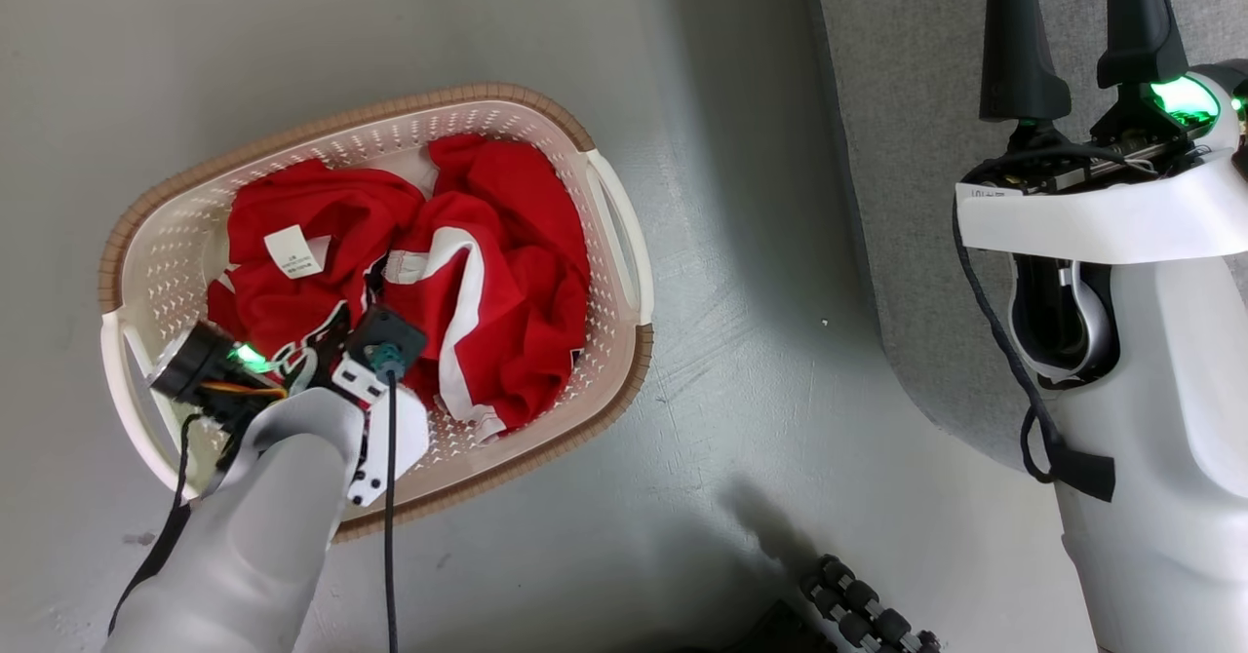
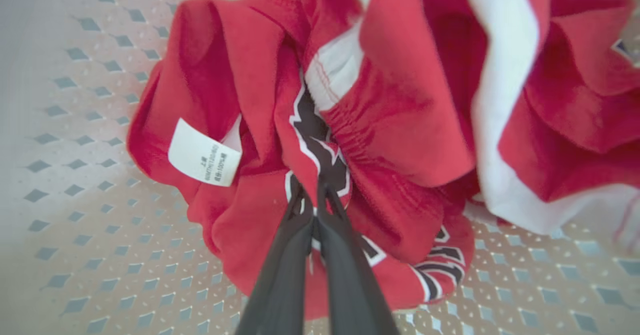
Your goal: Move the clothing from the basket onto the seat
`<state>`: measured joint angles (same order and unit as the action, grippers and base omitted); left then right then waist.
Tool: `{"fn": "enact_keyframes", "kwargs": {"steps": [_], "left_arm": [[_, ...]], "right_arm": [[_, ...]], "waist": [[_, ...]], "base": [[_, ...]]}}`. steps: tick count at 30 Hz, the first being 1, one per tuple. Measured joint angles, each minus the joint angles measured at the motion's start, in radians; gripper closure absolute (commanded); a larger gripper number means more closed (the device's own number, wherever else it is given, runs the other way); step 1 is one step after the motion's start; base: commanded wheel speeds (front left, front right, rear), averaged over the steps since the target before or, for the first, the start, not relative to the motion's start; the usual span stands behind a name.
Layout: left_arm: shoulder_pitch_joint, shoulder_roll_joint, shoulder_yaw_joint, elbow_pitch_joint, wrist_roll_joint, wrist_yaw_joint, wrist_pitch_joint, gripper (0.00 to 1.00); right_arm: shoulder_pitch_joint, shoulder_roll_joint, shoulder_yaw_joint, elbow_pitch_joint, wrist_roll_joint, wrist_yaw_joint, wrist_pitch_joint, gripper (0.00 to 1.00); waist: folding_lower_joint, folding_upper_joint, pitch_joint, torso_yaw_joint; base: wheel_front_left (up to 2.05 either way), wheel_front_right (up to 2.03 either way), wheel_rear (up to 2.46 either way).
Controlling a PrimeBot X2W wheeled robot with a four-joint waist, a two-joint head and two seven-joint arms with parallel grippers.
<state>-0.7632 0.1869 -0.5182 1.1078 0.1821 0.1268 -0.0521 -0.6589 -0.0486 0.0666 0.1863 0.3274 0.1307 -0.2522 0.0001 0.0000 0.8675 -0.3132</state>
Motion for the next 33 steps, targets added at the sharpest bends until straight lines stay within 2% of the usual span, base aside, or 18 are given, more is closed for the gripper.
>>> {"fn": "enact_keyframes", "kwargs": {"steps": [16, 33], "left_arm": [[-0.002, -0.012, 0.010, -0.026, -0.019, -0.004, -0.088, 1.00], [0.006, -0.058, 0.022, -0.082, -0.058, -0.003, -0.173, 1.00]], "right_arm": [[0.001, 0.000, -0.020, 0.025, -0.015, 0.000, 0.000, 0.00], [0.010, -0.001, -0.033, 0.052, -0.038, 0.000, 0.000, 0.00]], "waist": [[0.0000, 0.0000, -0.057, 0.029], [0.0000, 0.0000, -0.147, 0.079]], "base": [[0.00, 0.00, 0.00], [0.00, 0.00, 0.00]]}}
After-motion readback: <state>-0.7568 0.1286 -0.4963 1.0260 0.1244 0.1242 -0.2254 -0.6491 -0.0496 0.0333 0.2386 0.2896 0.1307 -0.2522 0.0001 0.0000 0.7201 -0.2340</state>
